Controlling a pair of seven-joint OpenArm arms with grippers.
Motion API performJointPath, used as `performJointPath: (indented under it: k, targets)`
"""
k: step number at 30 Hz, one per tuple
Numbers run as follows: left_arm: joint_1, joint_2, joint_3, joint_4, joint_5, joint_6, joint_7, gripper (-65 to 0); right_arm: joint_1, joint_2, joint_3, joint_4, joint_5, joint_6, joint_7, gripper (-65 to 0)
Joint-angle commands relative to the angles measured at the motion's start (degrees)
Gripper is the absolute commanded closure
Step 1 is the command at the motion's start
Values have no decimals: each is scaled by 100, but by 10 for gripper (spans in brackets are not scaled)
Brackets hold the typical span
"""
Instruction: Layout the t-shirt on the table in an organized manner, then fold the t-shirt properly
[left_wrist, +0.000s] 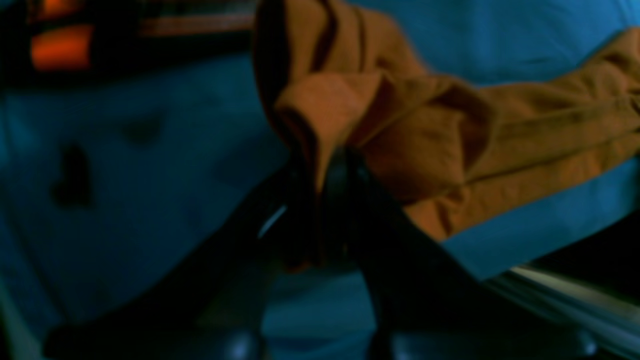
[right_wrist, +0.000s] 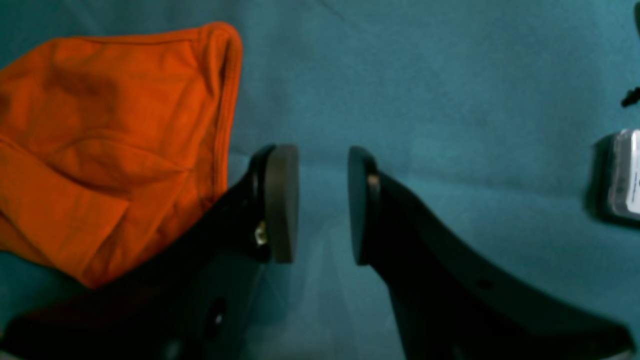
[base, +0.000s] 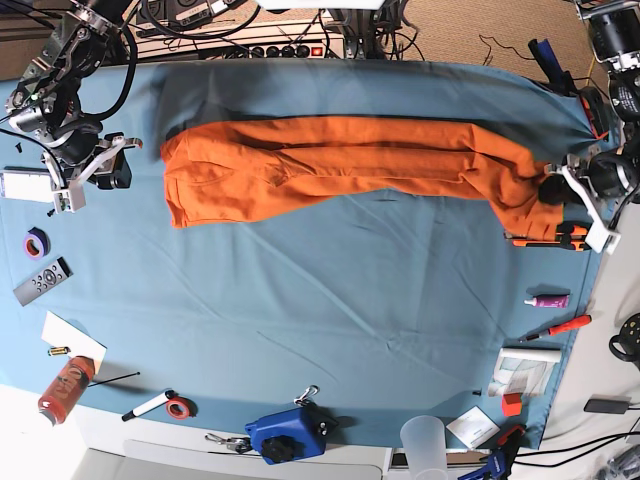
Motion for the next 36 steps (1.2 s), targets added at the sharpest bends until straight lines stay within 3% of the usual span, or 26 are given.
performJointPath:
  k: [1,8,15,21,25,29,36]
  targets:
    - [-9,-125,-39,345,-133,-22,-72,0,50,94,33,76,81,6,107,-175]
    - [994,-66,-37,2124,120,-184,-313,0,50,94,33,76,81,6,120,-175]
    - [1635,413,-2,3613,634,-146,-686,0,50,92,33,76,81,6,175,-175]
    - [1602,531,922,3696,1182,-140,-844,0,50,92,33,76,81,6,275,-175]
    - [1469,557,1998,3696,2251,407,-1226,0,50,90,33,76,105,6,278,-175]
    - [1174,916,2828,3696,3451,1038,-1386,0,50,92,33,76,103,4,278,-175]
    - [1078,1585,4146,3696,4623,1537,-1432,0,50,92,33,76,103,-76,297,-175]
